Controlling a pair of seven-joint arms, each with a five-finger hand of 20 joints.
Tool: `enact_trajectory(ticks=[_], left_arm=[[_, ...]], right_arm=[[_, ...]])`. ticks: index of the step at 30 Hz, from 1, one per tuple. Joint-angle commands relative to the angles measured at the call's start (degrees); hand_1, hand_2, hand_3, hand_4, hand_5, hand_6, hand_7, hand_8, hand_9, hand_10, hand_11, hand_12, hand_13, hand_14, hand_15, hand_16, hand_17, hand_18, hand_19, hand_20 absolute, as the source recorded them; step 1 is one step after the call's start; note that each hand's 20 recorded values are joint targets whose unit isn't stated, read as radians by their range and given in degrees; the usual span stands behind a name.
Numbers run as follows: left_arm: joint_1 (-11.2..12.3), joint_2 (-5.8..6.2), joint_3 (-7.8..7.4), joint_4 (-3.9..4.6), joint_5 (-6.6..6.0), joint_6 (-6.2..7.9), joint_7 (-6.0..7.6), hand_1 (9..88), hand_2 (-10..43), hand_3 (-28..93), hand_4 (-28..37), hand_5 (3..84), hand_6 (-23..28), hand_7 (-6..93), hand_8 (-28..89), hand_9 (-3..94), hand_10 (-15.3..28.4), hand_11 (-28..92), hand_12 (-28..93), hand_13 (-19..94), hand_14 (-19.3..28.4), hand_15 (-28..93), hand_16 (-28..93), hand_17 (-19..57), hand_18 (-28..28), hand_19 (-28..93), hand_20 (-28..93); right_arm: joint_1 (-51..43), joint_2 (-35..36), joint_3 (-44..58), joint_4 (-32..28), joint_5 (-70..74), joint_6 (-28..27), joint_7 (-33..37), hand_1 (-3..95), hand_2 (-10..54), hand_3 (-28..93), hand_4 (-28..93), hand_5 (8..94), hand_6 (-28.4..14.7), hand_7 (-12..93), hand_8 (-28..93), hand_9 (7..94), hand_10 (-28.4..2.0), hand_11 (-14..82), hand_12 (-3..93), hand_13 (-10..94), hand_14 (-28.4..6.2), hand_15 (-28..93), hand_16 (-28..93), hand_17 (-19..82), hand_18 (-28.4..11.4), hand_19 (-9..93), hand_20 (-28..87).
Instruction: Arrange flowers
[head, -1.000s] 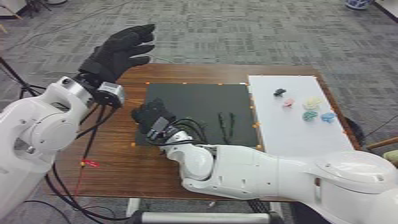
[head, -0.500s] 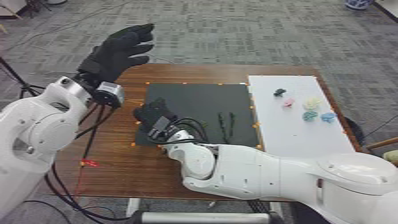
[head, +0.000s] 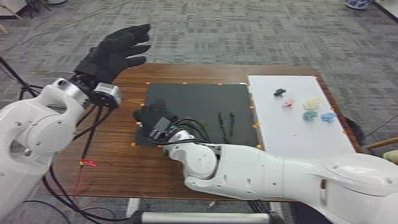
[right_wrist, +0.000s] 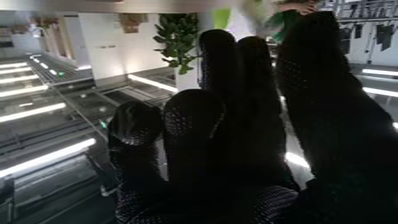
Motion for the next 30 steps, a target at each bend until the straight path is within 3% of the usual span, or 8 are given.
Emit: enact_trajectory(ticks=[1, 8, 11, 14, 17, 19, 23, 30], left_arm=[[0.1, -0.39, -0.48, -0.48, -0.05, 0.22, -0.01, 23.4, -2.7, 67, -28.3, 19.4, 1.4, 20.0, -10, 13.9, 8.7, 18, 19, 4, 11.7, 40, -5, -13.2, 18.2, 37, 11], [0.5, -0.36, -0.79, -0.69, -0.05, 0.63, 0.11, 23.5, -2.7, 67, -28.3, 19.4, 1.4, 19.9, -10, 14.0, 8.8, 18, 19, 4, 11.6, 40, -5, -13.3, 18.2, 37, 11], [0.6, -0.34, -0.77, -0.72, -0.15, 0.65, 0.04, 23.5, -2.6, 67, -28.3, 19.4, 1.4, 19.9, -10, 14.0, 8.8, 18, 19, 4, 11.6, 40, -5, -13.2, 18.2, 37, 11], [0.0, -0.54, -0.24, -0.45, -0.09, 0.42, 0.08, 23.5, -2.6, 67, -28.3, 19.4, 1.4, 19.9, -10, 14.0, 8.6, 18, 19, 4, 11.6, 40, -5, -13.3, 18.2, 37, 11], [-0.2, -0.64, -0.06, -0.35, -0.08, 0.22, 0.03, 23.5, -2.6, 67, -28.3, 19.4, 1.5, 19.9, -10, 14.0, 8.7, 18, 19, 4, 11.6, 40, -5, -13.3, 18.2, 37, 11], [0.1, -0.63, -0.23, -0.48, -0.15, 0.40, 0.03, 23.5, -2.6, 67, -28.3, 19.4, 1.5, 19.8, -10, 13.9, 8.6, 18, 19, 4, 11.6, 40, -5, -13.3, 18.1, 37, 11], [-0.2, -0.62, 0.00, -0.31, -0.16, 0.32, -0.05, 23.5, -2.6, 67, -28.3, 19.5, 1.5, 19.9, -10, 13.9, 8.7, 18, 19, 4, 11.6, 40, -5, -13.3, 18.1, 37, 11], [-0.2, -0.64, 0.01, -0.28, -0.07, 0.36, 0.25, 23.5, -2.5, 67, -28.3, 19.4, 1.5, 19.7, -10, 14.0, 8.7, 18, 19, 4, 11.7, 40, -5, -13.3, 18.2, 37, 11]], right_arm=[[0.2, 0.4, 0.2, -0.9, -0.2, -0.5, 0.5, 49.8, -9.5, 59, -28, 56.3, 2.6, 33, -17, 59.7, -8.5, 34.9, 25.7, 61, -7.3, 83, 34, 32, -20.6, 87, 62], [0.2, 1.1, 0.9, -1.9, 0.9, -0.7, -3.2, 45.6, -9.5, 64, -28, 55.5, 1.9, 33, -17, 58.1, -9.1, 35.3, 25.1, 60, -7.8, 84, 33, 32, -20.8, 87, 62], [-0.6, 1.2, 2.4, -3.1, 0.9, -2.8, -5.6, 36.8, -9.5, 87, -28, 54.1, 3.8, 33, -18, 54.5, -9.9, 39.0, 28.4, 57, -8.6, 84, 35, 31, -20.5, 87, 62], [-2.2, 1.4, 4.9, -4.4, 0.1, -6.7, -6.5, 44.4, -9.5, 89, -28, 53.4, 4.9, 32, -19, 51.3, -10.0, 38.7, 50.1, 56, -9.6, 83, 45, 31, -20.6, 87, 62], [-2.7, 1.3, 5.8, -4.8, 0.7, -9.4, -6.7, 44.4, -3.4, 93, -19, 53.8, 6.5, 27, -18, 44.3, -13.3, 53.9, 74.0, 53, -11.1, 82, 63, 28, -21.4, 86, 64], [-3.4, 1.3, 6.9, -4.9, 0.4, -11.3, -6.5, 42.4, -1.7, 93, -14, 54.0, 6.9, 24, -17, 41.9, -13.8, 61.4, 79.5, 50, -12.5, 85, 65, 27, -22.3, 87, 65], [-3.1, 1.0, 6.5, -4.1, 0.9, -11.6, -5.4, 37.0, 5.1, 93, -8, 53.7, 7.1, 22, -17, 41.2, -13.7, 67.5, 83.4, 49, -14.3, 89, 67, 26, -23.1, 87, 66], [-2.6, 0.8, 5.4, -3.6, 0.4, -12.3, -3.1, 33.7, 7.3, 93, -6, 52.4, 6.6, 22, -16, 41.8, -14.0, 68.9, 83.9, 50, -15.2, 91, 66, 26, -23.8, 88, 67]])
